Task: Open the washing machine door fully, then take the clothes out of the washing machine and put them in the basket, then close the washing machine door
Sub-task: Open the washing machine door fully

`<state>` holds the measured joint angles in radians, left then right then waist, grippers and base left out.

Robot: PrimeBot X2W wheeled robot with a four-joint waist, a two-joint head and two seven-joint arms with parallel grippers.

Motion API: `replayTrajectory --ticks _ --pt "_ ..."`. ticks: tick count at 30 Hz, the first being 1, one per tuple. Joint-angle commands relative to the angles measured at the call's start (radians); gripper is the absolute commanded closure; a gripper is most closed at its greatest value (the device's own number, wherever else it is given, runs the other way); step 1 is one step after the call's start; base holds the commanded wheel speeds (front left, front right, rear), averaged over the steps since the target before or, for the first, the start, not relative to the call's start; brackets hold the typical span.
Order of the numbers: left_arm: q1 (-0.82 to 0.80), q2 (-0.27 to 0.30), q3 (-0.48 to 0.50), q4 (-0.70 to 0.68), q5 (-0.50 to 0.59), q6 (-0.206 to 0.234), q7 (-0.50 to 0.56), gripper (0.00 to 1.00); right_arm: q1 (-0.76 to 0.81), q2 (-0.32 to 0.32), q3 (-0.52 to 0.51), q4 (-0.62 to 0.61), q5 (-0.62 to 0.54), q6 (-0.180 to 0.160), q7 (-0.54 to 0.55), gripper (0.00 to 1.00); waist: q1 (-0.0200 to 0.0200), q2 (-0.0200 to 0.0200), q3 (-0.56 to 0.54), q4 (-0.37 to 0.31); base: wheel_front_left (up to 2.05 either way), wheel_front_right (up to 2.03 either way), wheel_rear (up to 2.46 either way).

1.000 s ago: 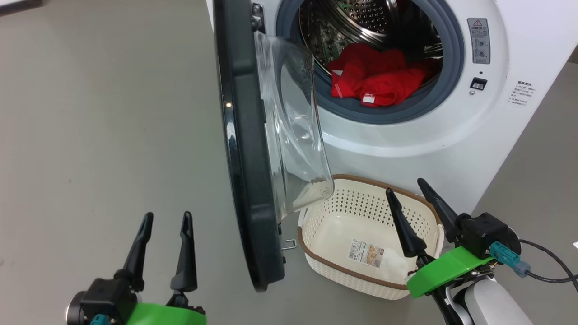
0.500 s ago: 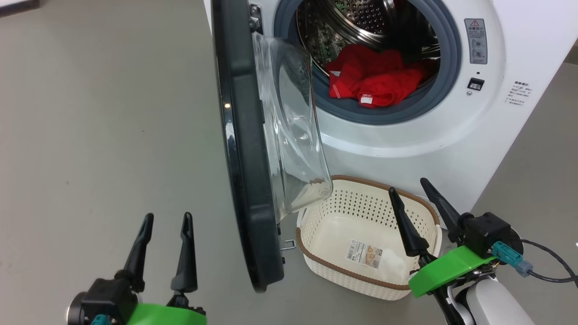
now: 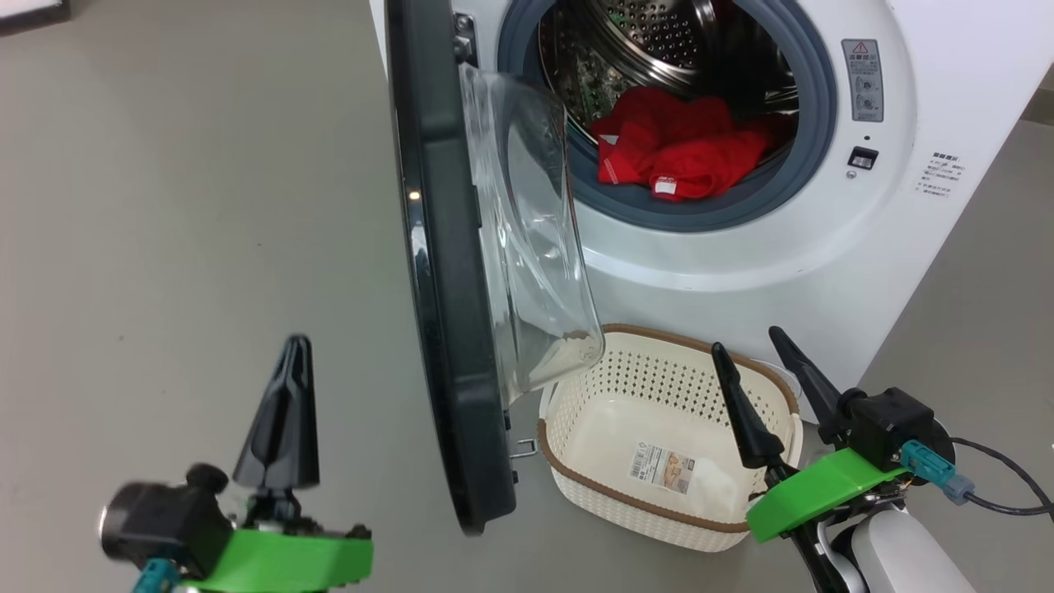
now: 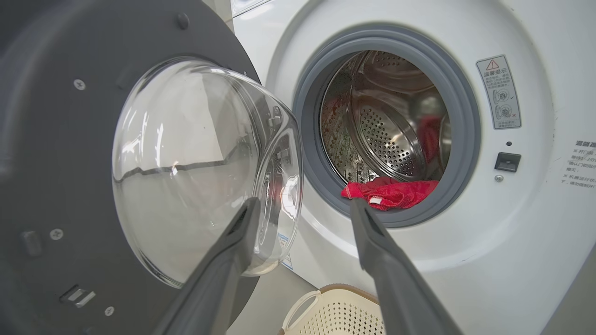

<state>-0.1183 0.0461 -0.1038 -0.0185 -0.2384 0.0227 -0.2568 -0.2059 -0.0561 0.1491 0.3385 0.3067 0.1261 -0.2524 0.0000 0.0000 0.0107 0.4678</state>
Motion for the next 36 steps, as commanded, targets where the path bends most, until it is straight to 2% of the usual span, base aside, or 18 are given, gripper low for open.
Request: replayTrajectory --ticks 1,8,13,18,25,30,36 --pt "-0.053 0.006 0.033 -0.043 0.015 -0.01 -0.005 1.0 -0.012 0.006 0.02 -0.023 0.002 0.005 -0.009 0.0 0.0 0.0 -0.002 0.0 0.0 0.0 0.0" --pt "-0.142 0.005 -0.008 -0.128 0.001 -0.034 -0.005 1.0 -0.012 0.006 0.025 -0.017 0.002 0.005 -0.009 0.0 0.0 0.0 -0.008 -0.005 0.0 0.0 0.0" --pt "-0.186 0.005 -0.077 -0.149 0.023 -0.042 -0.005 1.0 -0.015 0.006 0.028 -0.012 0.001 0.005 -0.009 0.0 0.0 0.0 -0.009 -0.012 0.0 0.0 0.0" --pt "-0.2 0.004 -0.15 -0.148 -0.017 -0.05 0.022 1.0 -0.01 0.006 0.028 -0.007 0.006 0.005 -0.009 0.0 0.0 0.0 -0.013 -0.021 0.0 0.0 0.0" --pt "-0.183 0.004 -0.231 -0.085 -0.05 -0.065 0.112 1.0 -0.005 0.006 0.018 -0.003 0.007 0.005 -0.009 0.0 0.0 0.0 -0.014 -0.029 0.0 0.0 0.0" --pt "-0.162 0.004 -0.278 -0.032 -0.124 -0.082 0.176 1.0 -0.008 0.006 0.019 -0.001 0.005 0.005 -0.009 0.0 0.0 0.0 -0.012 -0.033 0.0 0.0 0.0" --pt "-0.142 0.005 -0.293 0.019 -0.142 -0.07 0.222 1.0 -0.006 0.006 0.015 -0.002 0.004 0.005 -0.009 0.0 0.0 0.0 -0.006 -0.031 0.0 0.0 0.0"
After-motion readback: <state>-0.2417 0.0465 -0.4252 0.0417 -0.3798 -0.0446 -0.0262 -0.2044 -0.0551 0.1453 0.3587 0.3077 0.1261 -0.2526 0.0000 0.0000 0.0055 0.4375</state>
